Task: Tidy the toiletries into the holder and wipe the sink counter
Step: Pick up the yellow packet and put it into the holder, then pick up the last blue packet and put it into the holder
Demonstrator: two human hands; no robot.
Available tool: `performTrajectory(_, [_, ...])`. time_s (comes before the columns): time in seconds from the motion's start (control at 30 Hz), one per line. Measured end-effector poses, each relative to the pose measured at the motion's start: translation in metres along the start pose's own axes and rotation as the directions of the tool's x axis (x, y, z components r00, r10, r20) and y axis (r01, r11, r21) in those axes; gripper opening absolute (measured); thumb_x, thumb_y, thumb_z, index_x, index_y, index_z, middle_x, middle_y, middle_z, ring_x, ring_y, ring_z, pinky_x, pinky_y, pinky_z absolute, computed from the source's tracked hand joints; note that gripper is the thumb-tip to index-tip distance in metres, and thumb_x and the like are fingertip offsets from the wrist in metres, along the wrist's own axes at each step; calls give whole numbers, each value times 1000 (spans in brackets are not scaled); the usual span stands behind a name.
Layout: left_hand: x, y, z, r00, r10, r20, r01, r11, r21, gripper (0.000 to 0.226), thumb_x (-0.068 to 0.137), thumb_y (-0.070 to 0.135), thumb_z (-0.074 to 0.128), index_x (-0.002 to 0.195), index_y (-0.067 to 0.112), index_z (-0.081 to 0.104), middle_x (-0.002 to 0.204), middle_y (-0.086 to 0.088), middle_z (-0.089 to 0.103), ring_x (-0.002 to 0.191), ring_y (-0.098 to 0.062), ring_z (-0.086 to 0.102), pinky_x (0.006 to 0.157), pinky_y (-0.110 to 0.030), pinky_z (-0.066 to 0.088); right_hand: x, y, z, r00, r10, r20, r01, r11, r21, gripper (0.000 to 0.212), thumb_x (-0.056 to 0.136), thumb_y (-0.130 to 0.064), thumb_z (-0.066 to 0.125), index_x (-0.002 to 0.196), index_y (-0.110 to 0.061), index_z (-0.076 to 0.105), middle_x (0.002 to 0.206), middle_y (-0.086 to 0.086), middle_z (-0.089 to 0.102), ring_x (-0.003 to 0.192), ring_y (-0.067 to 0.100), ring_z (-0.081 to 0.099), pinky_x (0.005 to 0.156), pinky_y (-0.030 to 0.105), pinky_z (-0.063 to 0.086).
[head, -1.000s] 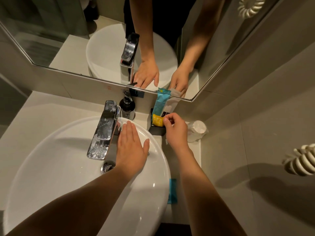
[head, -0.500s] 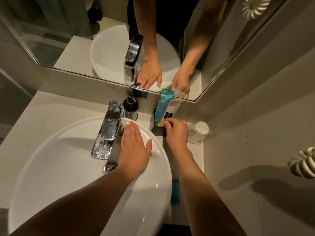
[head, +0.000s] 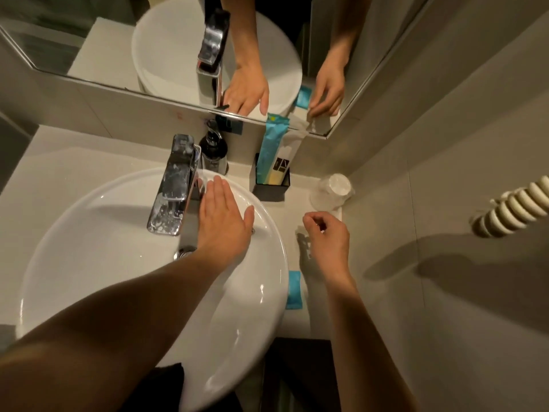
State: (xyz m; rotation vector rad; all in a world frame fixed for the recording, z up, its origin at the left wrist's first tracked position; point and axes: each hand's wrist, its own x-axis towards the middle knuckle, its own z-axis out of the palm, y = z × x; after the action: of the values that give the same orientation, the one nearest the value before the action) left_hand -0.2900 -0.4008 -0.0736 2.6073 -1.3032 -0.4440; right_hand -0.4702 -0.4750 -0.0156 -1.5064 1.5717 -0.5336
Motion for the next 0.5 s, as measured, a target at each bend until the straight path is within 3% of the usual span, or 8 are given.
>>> performTrajectory(0.13, [1,0,2,1000,-4,-1,4,1000,10,82,102,56,21,158,2,-7,170,-17,-2,157,-31,-2,128,-47,8,-33,29,-10,985,159,62,-158,987,-21,8,100,-16,62,104,-17,70,94,-4,68,79,3,63,56,2,45])
performTrajectory(0.27, [2,-1,4,1000,-4,-5,4,1000,9,83,102,57,20,158,2,-6,170,-17,-2,157,-32,-1,127,-47,8,-49,59,-4,929,339,147,-317,936,-154,17,98,-21,68,110,-10,62,101,6,65,74,8,64,45,6,44])
performTrajectory(0.37, [4,-2,5,1000,-2,-4,2,1000,4,83,102,58,21,159,3,-5,170,-16,-3,157,-31,-1,127,-47,8,-49,73,8,916,376,142,-324,899,-295,29,92,-29,74,113,-17,58,108,6,65,79,13,68,57,14,50])
performTrajectory(0.5, [4,-3,6,1000,-6,-5,6,1000,2,84,102,58,21,159,3,-6,170,-15,-3,157,-31,-2,128,-47,8,-48,78,19,917,380,125,-343,908,-240,30,93,-18,73,116,-18,54,114,8,62,95,22,68,70,20,52])
